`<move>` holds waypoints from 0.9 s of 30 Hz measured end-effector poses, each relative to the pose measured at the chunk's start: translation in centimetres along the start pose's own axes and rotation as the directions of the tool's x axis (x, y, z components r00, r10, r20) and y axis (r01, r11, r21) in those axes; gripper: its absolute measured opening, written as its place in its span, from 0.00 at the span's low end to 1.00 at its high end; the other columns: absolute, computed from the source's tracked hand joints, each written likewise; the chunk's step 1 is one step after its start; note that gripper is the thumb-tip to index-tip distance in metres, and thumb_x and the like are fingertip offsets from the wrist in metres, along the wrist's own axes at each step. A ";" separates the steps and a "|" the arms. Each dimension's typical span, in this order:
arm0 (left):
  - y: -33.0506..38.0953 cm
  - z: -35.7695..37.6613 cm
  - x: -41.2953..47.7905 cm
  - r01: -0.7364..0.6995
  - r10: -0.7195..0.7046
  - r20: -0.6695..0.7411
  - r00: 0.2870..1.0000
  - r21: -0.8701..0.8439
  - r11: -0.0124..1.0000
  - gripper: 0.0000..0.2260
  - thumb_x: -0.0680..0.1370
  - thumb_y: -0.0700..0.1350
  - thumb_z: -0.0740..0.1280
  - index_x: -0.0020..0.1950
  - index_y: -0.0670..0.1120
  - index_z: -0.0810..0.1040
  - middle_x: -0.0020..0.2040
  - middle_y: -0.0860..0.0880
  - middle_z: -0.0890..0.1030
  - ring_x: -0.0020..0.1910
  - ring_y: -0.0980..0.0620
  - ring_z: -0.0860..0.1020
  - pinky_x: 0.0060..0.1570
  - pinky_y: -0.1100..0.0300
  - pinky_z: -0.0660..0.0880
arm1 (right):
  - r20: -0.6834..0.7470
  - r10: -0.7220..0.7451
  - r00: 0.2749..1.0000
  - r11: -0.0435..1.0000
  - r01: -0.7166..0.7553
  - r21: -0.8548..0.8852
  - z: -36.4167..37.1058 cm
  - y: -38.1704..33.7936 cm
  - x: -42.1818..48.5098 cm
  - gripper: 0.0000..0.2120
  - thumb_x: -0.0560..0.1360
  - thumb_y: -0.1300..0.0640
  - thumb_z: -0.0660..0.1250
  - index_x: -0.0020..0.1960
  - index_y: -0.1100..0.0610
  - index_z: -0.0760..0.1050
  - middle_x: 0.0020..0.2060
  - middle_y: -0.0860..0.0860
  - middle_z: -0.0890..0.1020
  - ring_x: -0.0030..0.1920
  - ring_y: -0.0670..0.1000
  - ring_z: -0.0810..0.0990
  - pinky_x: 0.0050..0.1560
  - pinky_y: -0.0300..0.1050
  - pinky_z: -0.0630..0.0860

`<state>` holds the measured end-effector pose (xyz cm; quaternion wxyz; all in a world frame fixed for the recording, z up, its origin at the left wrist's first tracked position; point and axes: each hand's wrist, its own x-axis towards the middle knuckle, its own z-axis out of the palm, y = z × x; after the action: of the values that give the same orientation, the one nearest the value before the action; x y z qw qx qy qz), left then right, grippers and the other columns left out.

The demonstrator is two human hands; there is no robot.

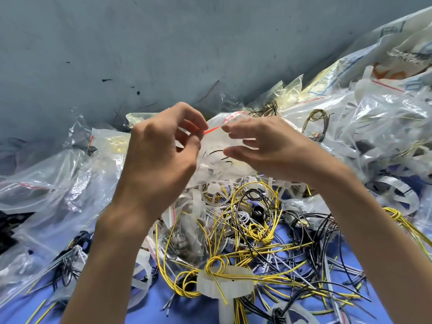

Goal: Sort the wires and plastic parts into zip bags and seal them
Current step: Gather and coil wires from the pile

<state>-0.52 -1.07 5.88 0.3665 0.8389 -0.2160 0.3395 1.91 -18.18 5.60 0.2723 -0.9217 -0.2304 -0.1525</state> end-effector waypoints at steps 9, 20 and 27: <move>-0.8 -0.9 0.3 0.067 -0.065 -0.073 0.995 0.027 0.997 0.09 0.75 0.37 0.66 0.42 0.52 0.78 0.35 0.58 0.79 0.35 0.59 0.79 0.36 0.66 0.77 | -0.032 0.008 0.999 1.000 -0.008 0.020 -1.7 0.7 -0.4 0.10 0.75 0.55 0.68 0.55 0.52 0.82 0.44 0.49 0.86 0.41 0.42 0.83 0.50 0.41 0.78; -2.7 -1.7 0.7 0.174 -0.156 -0.207 0.966 0.070 0.982 0.06 0.75 0.40 0.66 0.43 0.52 0.77 0.35 0.60 0.79 0.36 0.63 0.80 0.37 0.71 0.74 | 0.069 0.218 0.973 0.970 -0.208 -0.125 -1.3 3.2 0.0 0.40 0.73 0.62 0.67 0.77 0.51 0.47 0.54 0.48 0.80 0.51 0.51 0.79 0.54 0.50 0.77; -3.4 -2.7 1.0 0.244 -0.222 -0.266 0.938 0.051 0.968 0.07 0.71 0.45 0.63 0.38 0.57 0.76 0.35 0.60 0.79 0.37 0.59 0.81 0.45 0.56 0.79 | 0.433 0.316 0.844 0.915 -0.151 -0.373 1.2 4.4 0.2 0.38 0.74 0.47 0.68 0.76 0.43 0.49 0.68 0.49 0.71 0.63 0.52 0.73 0.61 0.47 0.72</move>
<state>1.13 3.03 6.31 0.3940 0.8217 -0.0512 0.4086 4.45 -20.70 2.81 0.0672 -0.9834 -0.1472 0.0821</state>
